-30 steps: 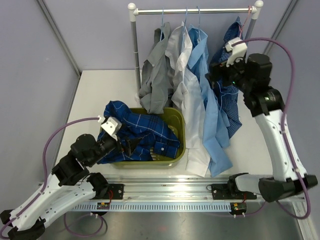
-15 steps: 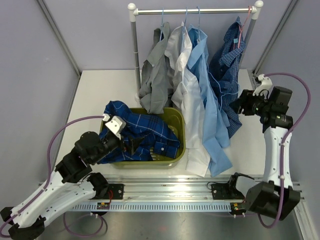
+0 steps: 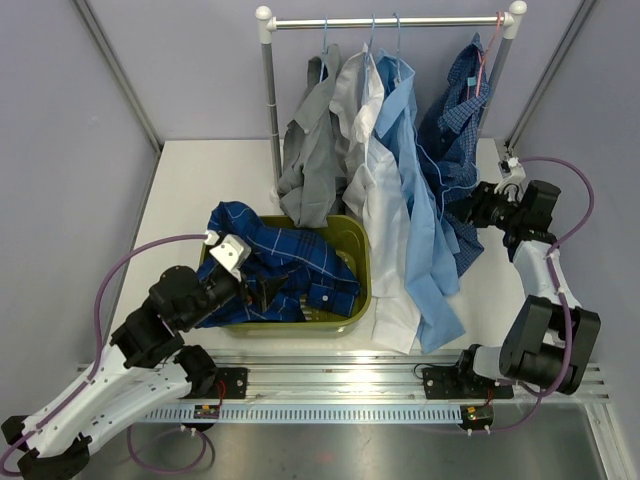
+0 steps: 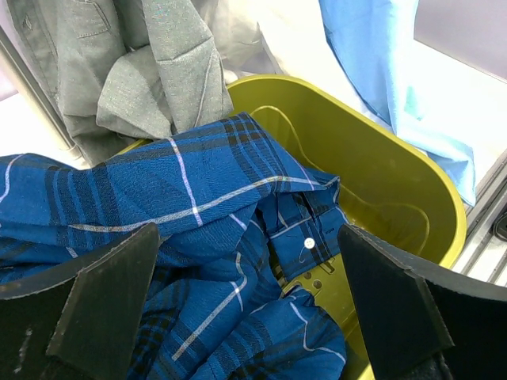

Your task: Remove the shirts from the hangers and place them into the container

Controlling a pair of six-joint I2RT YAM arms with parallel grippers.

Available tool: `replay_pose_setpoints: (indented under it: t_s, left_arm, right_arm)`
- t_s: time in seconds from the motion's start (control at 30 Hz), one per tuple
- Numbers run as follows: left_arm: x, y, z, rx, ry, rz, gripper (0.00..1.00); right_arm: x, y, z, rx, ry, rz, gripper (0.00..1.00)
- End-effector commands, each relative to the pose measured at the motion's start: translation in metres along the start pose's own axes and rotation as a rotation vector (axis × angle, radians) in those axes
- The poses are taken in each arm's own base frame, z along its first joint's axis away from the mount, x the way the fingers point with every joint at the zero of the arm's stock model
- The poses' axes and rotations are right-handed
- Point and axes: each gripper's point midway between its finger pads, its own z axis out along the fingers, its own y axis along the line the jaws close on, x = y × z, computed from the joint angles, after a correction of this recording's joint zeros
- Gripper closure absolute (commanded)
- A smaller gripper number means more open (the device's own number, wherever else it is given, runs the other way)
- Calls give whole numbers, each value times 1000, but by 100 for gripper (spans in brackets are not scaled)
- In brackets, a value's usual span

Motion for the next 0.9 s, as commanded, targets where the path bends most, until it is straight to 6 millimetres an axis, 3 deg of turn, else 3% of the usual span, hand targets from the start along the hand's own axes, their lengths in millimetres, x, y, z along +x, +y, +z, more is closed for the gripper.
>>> replay_pose_setpoints:
  t_s: [0.0, 0.13, 0.27, 0.5, 0.73, 0.87]
  left_arm:
    - [-11, -1, 2, 7, -47, 8, 1]
    - [-10, 0, 3, 5, -42, 10, 1]
    - [-9, 0, 3, 5, -39, 7, 1]
    - [-8, 1, -1, -1, -47, 3, 1]
    - [-8, 1, -1, 0, -45, 5, 1]
    - [-6, 1, -3, -4, -50, 1, 1]
  right_arm:
    - [-25, -1, 15, -34, -86, -96, 52]
    - [-13, 3, 35, -41, -67, -139, 52]
    - [-7, -6, 45, 7, -74, -128, 55]
    - [-15, -10, 41, 52, -119, -155, 56]
    - [4, -25, 49, 81, -71, -89, 59]
    - [-1, -23, 47, 83, -83, -98, 61]
